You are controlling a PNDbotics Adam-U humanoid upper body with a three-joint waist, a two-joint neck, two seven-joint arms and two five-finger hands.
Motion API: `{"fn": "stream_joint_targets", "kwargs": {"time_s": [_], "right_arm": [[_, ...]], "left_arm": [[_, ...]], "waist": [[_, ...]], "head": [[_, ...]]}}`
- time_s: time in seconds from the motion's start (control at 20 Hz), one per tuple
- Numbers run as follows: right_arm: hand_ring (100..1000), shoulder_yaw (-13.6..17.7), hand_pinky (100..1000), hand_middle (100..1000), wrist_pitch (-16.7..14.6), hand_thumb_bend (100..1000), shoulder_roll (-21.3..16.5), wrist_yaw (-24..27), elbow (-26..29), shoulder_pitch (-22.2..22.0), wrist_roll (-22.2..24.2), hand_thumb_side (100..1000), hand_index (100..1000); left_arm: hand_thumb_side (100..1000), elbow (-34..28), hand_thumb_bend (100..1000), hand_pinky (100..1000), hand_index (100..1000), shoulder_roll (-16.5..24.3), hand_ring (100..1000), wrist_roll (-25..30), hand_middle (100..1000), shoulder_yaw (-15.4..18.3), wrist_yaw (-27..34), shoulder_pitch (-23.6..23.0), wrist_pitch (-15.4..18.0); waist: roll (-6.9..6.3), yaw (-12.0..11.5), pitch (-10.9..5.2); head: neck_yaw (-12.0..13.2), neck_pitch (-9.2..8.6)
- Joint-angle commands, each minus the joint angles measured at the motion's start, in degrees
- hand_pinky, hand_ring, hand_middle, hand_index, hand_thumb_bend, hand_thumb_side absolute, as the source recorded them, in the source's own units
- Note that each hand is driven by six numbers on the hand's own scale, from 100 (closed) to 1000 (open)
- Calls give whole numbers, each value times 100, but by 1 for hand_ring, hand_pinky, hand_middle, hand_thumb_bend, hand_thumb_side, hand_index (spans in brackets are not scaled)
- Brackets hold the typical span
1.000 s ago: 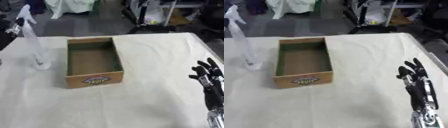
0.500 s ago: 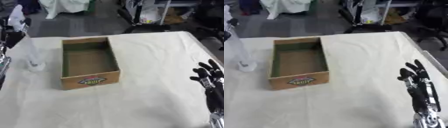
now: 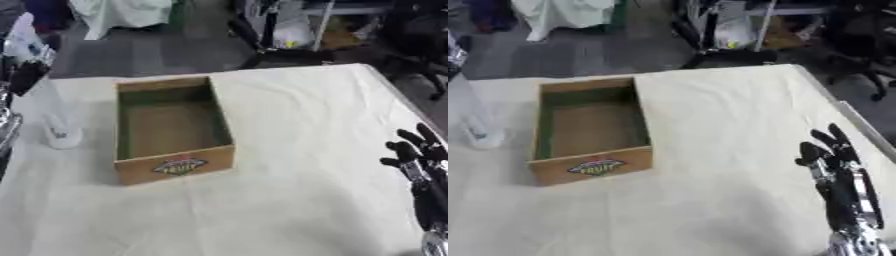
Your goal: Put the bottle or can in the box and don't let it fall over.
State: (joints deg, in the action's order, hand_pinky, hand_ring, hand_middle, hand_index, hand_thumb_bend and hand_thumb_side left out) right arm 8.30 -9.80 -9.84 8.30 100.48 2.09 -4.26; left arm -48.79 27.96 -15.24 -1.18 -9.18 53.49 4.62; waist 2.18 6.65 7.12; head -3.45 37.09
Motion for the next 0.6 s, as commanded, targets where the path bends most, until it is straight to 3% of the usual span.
{"fn": "stream_joint_targets", "kwargs": {"time_s": [0.05, 0.6], "right_arm": [[790, -7, 650, 845, -6, 568, -141, 36, 58, 64, 28, 529, 1000], [790, -18, 650, 844, 0, 566, -158, 37, 51, 74, 47, 529, 1000]], "left_arm": [[638, -138, 561, 703, 851, 268, 754, 33, 662, 48, -13, 195, 18], [648, 47, 550, 700, 849, 429, 754, 1028, 666, 50, -147, 308, -99]], "waist": [[-16, 14, -42], [-45, 42, -45]], "head": [[13, -93], [-3, -112]]}}
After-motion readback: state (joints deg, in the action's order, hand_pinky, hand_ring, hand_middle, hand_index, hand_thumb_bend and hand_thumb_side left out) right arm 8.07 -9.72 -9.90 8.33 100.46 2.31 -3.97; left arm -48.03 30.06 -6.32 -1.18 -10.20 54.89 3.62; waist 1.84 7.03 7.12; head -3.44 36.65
